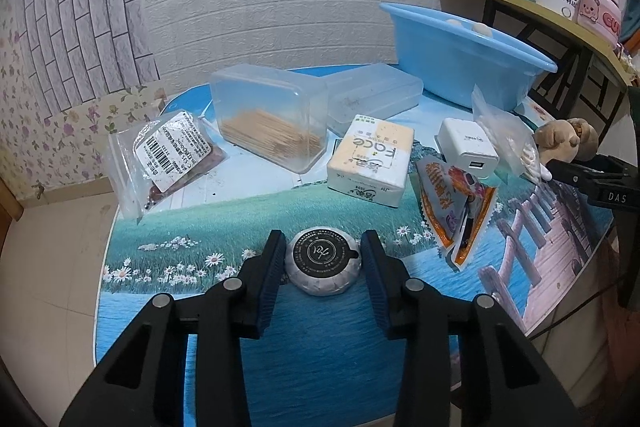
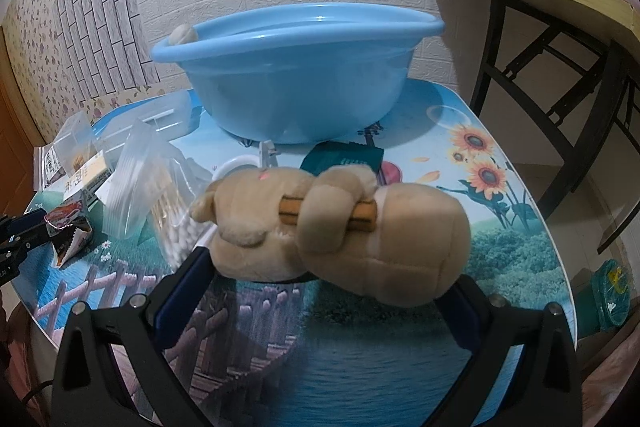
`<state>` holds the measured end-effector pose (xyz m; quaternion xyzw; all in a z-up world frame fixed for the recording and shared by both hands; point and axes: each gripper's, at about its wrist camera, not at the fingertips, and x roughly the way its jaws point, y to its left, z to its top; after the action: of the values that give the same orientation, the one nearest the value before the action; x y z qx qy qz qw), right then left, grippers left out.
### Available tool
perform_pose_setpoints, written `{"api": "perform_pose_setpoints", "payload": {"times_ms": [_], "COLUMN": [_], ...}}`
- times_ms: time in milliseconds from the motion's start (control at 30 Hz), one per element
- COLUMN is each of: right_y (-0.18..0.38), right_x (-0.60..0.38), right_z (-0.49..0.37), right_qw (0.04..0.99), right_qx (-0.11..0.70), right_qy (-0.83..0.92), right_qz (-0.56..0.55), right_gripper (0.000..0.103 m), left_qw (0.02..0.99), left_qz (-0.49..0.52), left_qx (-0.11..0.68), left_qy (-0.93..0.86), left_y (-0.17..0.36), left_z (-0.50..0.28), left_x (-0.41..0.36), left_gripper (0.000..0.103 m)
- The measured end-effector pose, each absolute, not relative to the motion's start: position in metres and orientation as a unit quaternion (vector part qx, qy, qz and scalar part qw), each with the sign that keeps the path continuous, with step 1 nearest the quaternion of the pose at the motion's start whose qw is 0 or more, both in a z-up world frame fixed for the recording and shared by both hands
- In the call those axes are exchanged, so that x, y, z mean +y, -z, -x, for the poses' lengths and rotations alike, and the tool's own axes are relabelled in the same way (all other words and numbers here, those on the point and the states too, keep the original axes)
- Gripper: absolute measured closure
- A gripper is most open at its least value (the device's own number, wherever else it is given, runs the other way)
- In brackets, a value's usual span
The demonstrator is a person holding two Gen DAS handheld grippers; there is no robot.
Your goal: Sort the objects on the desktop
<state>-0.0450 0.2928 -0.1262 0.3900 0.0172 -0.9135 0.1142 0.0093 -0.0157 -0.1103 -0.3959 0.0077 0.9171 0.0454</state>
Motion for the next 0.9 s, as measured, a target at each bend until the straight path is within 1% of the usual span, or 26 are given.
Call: {"api": "perform_pose_setpoints", "payload": {"times_ms": [900], "right_y": [0.1263], "right_x": [0.2938], "right_z": [0.0453], "right_qw": [0.116], "right_qx": [0.022], "right_qy": [0.913], "right_qz": [-0.39], "right_gripper": [0.0], "left_qw": [0.044], "left_qz": [0.405], "left_qx": [0.007], "left_qy": [-0.913], "left_y": [0.1088], "left_z": [-0.0063], "left_x": [-0.0171], "left_gripper": [0.066]}}
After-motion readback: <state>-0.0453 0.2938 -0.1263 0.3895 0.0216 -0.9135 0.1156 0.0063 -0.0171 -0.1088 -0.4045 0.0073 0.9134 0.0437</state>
